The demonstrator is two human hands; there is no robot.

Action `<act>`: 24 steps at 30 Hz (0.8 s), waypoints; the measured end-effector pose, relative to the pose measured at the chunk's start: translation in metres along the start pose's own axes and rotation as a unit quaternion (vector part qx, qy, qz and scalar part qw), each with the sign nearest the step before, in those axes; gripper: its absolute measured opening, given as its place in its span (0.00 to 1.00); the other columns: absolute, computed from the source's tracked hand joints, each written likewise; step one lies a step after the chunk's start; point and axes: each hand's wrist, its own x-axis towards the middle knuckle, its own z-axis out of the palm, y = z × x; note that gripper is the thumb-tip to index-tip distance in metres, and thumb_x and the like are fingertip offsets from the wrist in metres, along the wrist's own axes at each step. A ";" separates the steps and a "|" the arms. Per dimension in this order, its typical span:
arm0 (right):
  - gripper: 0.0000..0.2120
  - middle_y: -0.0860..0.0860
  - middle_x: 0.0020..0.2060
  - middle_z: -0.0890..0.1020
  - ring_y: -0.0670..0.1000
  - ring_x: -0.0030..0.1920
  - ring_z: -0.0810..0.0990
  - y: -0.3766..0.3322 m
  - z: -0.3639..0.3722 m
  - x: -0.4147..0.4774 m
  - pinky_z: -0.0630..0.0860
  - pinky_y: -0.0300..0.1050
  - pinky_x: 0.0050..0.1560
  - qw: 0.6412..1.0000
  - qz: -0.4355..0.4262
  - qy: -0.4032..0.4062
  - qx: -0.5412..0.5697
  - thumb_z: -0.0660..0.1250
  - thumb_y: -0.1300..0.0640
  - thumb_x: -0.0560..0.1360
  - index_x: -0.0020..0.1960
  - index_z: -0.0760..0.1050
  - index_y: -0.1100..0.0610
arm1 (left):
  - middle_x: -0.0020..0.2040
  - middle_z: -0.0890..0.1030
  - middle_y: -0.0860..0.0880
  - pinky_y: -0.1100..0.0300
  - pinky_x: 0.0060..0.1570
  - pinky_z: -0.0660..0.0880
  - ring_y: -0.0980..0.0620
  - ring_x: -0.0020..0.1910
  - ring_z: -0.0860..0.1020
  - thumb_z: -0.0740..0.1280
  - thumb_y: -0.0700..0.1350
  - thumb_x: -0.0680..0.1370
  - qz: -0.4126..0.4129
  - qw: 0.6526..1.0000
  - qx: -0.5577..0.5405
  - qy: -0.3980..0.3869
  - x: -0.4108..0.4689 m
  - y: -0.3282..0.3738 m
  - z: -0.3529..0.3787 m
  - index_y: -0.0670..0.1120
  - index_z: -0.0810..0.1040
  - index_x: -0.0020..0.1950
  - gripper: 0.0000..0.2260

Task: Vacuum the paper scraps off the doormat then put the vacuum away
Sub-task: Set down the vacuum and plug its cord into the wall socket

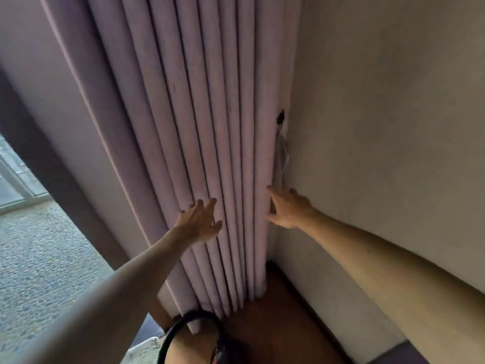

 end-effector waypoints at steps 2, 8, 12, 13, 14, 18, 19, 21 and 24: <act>0.37 0.59 0.71 0.65 0.62 0.68 0.68 0.010 0.009 -0.003 0.71 0.57 0.61 1.000 0.024 -0.001 0.013 0.64 0.41 0.76 0.78 0.51 0.50 | 0.67 0.70 0.40 0.43 0.63 0.70 0.38 0.66 0.72 0.61 0.58 0.79 0.016 1.000 0.005 -0.011 0.013 0.000 0.010 0.48 0.56 0.78 0.30; 0.37 0.60 0.72 0.62 0.63 0.69 0.67 0.022 0.049 -0.023 0.71 0.57 0.61 0.992 0.119 -0.041 0.022 0.61 0.39 0.77 0.78 0.48 0.49 | 0.69 0.69 0.40 0.45 0.61 0.70 0.38 0.66 0.72 0.59 0.59 0.80 0.074 0.994 0.032 -0.067 0.050 -0.012 0.048 0.48 0.54 0.78 0.30; 0.37 0.59 0.73 0.62 0.63 0.68 0.68 0.019 0.087 -0.038 0.72 0.58 0.61 0.981 0.179 -0.074 0.035 0.61 0.39 0.77 0.79 0.47 0.49 | 0.70 0.68 0.39 0.45 0.63 0.70 0.38 0.67 0.71 0.60 0.58 0.80 0.121 0.986 0.022 -0.112 0.056 -0.024 0.085 0.48 0.54 0.78 0.30; 0.37 0.59 0.73 0.61 0.63 0.69 0.67 0.017 0.098 -0.042 0.72 0.58 0.61 0.978 0.191 -0.080 0.041 0.61 0.38 0.77 0.79 0.47 0.48 | 0.70 0.68 0.40 0.44 0.64 0.69 0.39 0.67 0.71 0.60 0.58 0.80 0.131 0.984 0.017 -0.122 0.057 -0.028 0.095 0.48 0.54 0.78 0.30; 0.38 0.59 0.74 0.60 0.63 0.69 0.67 0.014 0.108 -0.046 0.72 0.58 0.61 0.975 0.202 -0.087 0.044 0.61 0.38 0.77 0.79 0.46 0.48 | 0.70 0.68 0.40 0.44 0.65 0.69 0.39 0.67 0.71 0.60 0.58 0.80 0.141 0.981 0.013 -0.133 0.058 -0.032 0.106 0.49 0.54 0.78 0.30; 0.38 0.59 0.74 0.61 0.62 0.69 0.68 0.000 0.155 -0.065 0.73 0.58 0.61 0.961 0.243 -0.122 0.055 0.61 0.38 0.77 0.79 0.46 0.48 | 0.70 0.68 0.41 0.44 0.65 0.68 0.39 0.67 0.70 0.59 0.59 0.80 0.180 0.968 0.012 -0.175 0.058 -0.048 0.151 0.49 0.51 0.79 0.32; 0.37 0.59 0.73 0.62 0.62 0.68 0.68 -0.002 0.167 -0.070 0.73 0.58 0.60 0.958 0.251 -0.130 0.058 0.61 0.39 0.77 0.78 0.47 0.48 | 0.71 0.68 0.41 0.44 0.65 0.68 0.39 0.68 0.70 0.59 0.59 0.81 0.185 0.965 0.011 -0.187 0.057 -0.050 0.162 0.49 0.51 0.80 0.32; 0.37 0.60 0.71 0.64 0.62 0.67 0.70 -0.007 0.191 -0.078 0.73 0.58 0.59 0.952 0.261 -0.146 0.064 0.62 0.39 0.77 0.78 0.48 0.50 | 0.72 0.67 0.41 0.45 0.65 0.68 0.39 0.69 0.69 0.58 0.59 0.81 0.194 0.959 0.008 -0.207 0.055 -0.055 0.186 0.49 0.50 0.80 0.33; 0.36 0.59 0.71 0.65 0.62 0.67 0.70 -0.013 0.229 -0.087 0.73 0.58 0.59 0.945 0.270 -0.170 0.072 0.62 0.39 0.78 0.78 0.50 0.50 | 0.72 0.67 0.40 0.44 0.64 0.68 0.38 0.69 0.69 0.59 0.59 0.80 0.191 0.955 0.008 -0.227 0.049 -0.061 0.228 0.48 0.52 0.80 0.33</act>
